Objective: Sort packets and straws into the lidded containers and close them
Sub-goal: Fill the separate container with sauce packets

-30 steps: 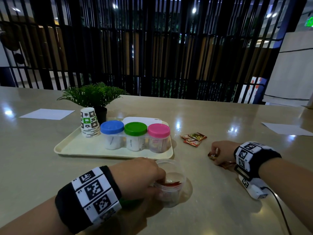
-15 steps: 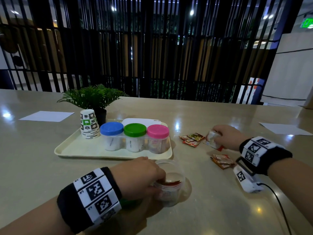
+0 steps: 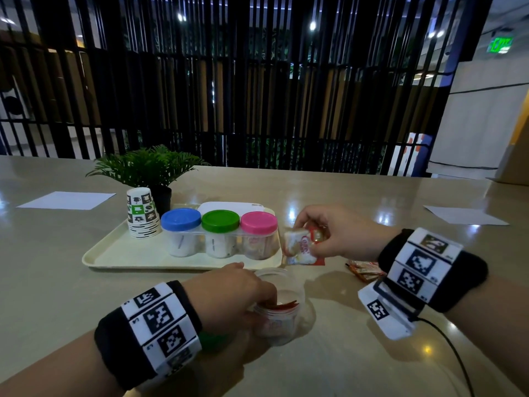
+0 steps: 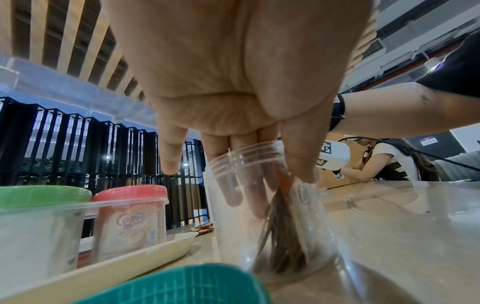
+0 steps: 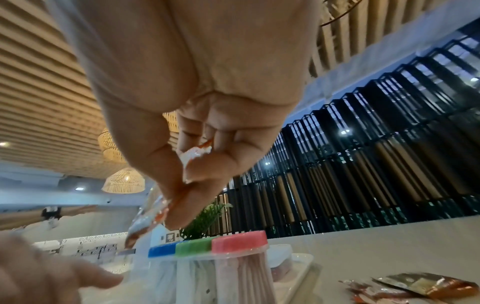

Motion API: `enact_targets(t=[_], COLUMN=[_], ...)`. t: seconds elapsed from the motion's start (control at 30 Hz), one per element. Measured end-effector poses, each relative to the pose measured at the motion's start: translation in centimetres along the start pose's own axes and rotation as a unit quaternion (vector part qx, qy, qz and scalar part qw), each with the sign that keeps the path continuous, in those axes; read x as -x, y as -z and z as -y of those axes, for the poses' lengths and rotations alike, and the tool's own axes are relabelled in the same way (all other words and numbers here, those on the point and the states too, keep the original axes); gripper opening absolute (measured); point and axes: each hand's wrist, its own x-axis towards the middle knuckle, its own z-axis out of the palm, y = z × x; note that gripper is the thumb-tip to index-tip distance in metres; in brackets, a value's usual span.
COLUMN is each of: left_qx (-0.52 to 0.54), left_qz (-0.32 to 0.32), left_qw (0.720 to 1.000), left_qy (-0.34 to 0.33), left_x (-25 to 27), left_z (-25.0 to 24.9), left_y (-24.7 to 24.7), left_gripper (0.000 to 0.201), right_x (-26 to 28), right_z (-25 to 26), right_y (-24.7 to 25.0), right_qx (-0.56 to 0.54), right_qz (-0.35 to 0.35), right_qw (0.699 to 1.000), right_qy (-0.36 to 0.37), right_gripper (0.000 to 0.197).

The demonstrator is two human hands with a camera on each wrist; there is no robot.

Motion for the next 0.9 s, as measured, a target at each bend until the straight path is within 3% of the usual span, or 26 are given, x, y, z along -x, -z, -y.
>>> enact_targets(t=[0.13, 0.33, 0.57, 0.73, 0.9], left_qx=[-0.008, -0.013, -0.019, -0.061, -0.034], left_qz=[-0.003, -0.015, -0.025, -0.058, -0.068], left_qw=[1.000, 1.000, 0.999, 0.996, 0.997], left_qy=[0.007, 0.003, 0.003, 0.004, 0.004], left_x=[0.0, 0.2, 0.6, 1.0, 1.2], left_z=[0.0, 0.0, -0.2, 0.0, 0.0], left_y=[-0.1, -0.3, -0.1, 0.5, 0.6], left_gripper=[0.034, 0.033, 0.036, 0.034, 0.034], right_x=[-0.6, -1.2, -1.3, -0.5, -0.4], right_z=[0.3, 0.0, -0.1, 0.4, 0.6], right_y=[-1.8, -3.6, -4.8, -5.6, -6.3], right_qx=[0.037, 0.040, 0.095, 0.180, 0.194], right_qz=[0.010, 0.046, 0.066, 0.103, 0.130], right_qw=[0.999, 0.997, 0.991, 0.971, 0.965], right_qy=[0.019, 0.041, 0.066, 0.120, 0.117], right_gripper=[0.030, 0.008, 0.018, 0.022, 0.022])
